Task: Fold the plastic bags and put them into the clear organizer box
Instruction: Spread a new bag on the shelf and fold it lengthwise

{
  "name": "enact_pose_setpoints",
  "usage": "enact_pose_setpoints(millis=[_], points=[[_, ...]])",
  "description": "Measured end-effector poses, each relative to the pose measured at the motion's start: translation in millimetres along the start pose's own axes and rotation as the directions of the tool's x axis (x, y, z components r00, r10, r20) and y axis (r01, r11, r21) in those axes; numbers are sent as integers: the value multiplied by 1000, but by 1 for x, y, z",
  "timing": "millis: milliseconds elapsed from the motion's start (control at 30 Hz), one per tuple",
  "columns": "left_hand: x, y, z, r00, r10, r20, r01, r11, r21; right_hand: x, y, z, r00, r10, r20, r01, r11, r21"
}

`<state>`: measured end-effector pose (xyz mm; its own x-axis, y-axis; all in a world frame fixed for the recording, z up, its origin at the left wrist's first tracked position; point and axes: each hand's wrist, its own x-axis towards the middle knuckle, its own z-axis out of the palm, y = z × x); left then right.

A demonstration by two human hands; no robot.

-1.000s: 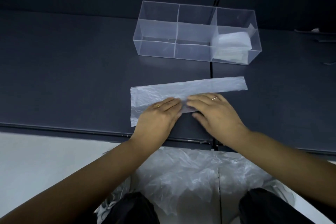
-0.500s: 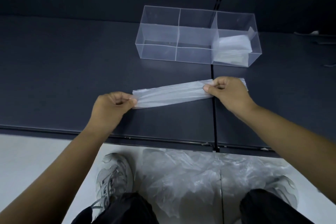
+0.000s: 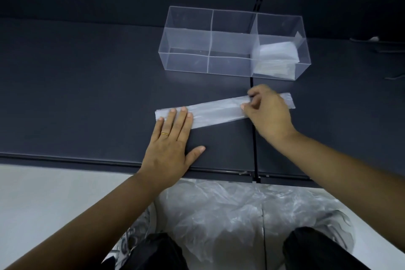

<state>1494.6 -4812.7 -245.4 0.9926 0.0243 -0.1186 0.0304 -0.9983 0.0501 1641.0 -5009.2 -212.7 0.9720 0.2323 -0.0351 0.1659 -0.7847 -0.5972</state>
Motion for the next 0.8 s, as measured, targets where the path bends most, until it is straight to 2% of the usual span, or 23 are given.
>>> enact_pose_setpoints(millis=[67,100,167,233,333,600,700,800], points=[[1,1,-1,1000,1,-7,-1,1000,-8,-14,-13,6,955,-282,-90,266,951,-160],[1,2,-1,1000,3,-10,-3,1000,-11,-23,-21,12,908,-417,-37,406,898,-168],[1,2,0,1000,19,-20,-19,1000,-17,-40,-35,31,788,-566,242,603,788,-121],[0,1,1,999,36,-14,-36,999,-14,-47,-36,47,709,-525,471,657,735,-168],[0,0,1,999,41,-25,-42,999,-12,-37,-17,46,740,-420,525,631,704,-326],[1,0,3,999,32,-28,-31,999,9,-15,60,-12,901,-186,393,376,786,-491],[1,-1,3,999,37,-34,-37,999,6,-10,82,-31,938,-144,314,278,855,-437],[0,-1,1,999,40,-36,-40,999,1,3,92,-44,984,-149,98,165,969,-185]])
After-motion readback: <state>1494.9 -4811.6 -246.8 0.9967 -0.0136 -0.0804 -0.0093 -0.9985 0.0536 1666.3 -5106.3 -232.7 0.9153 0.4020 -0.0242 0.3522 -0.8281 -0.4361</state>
